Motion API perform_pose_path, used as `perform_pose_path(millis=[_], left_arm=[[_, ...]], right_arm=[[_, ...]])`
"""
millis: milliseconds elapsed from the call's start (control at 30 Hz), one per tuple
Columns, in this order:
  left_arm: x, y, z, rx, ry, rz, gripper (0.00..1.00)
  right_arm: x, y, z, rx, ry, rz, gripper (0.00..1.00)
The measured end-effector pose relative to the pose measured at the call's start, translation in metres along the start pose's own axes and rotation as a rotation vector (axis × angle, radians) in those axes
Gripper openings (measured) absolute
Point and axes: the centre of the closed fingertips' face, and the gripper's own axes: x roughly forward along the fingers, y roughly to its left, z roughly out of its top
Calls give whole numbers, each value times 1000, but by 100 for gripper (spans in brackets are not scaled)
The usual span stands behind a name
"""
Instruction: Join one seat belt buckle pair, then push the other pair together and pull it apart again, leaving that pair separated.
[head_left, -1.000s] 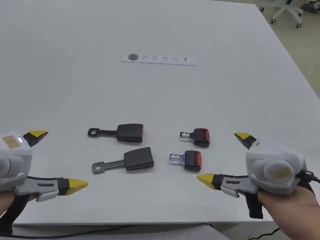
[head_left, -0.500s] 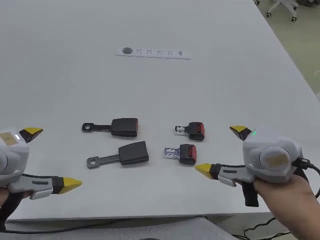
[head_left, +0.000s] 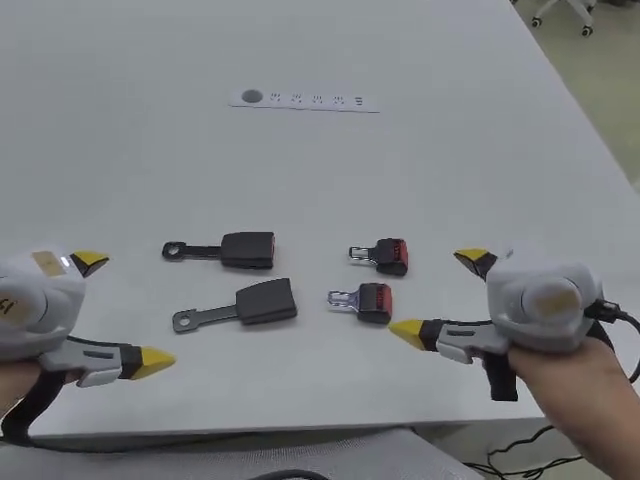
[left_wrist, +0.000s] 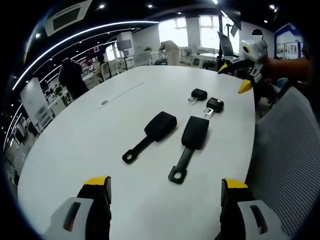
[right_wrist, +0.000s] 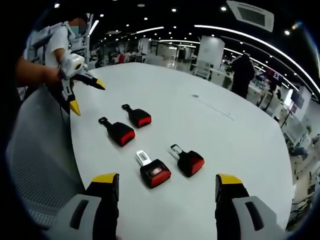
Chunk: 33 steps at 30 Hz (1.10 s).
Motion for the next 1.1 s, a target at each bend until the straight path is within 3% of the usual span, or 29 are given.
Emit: perform_pose_path(millis=[333, 433, 567, 667, 833, 933, 1100], left_arm=[[26, -13, 7, 49, 69, -75, 89], [35, -22, 16, 74, 79, -112, 88], [53, -37, 28, 68, 69, -176, 83], [63, -46, 33, 47, 79, -223, 77], [73, -49, 43, 61, 84, -235, 66], [79, -49, 48, 103, 91, -247, 60], [88, -55, 55, 128, 98, -272, 57]], right_arm=[[20, 6, 2, -93, 41, 86, 70], [28, 3, -3, -126, 69, 107, 67], [41, 4, -15, -142, 111, 170, 60], [43, 9, -15, -158, 124, 201, 55], [47, 13, -16, -210, 134, 232, 48], [50, 16, -13, -234, 126, 244, 46], [57, 18, -17, -264, 149, 276, 44]])
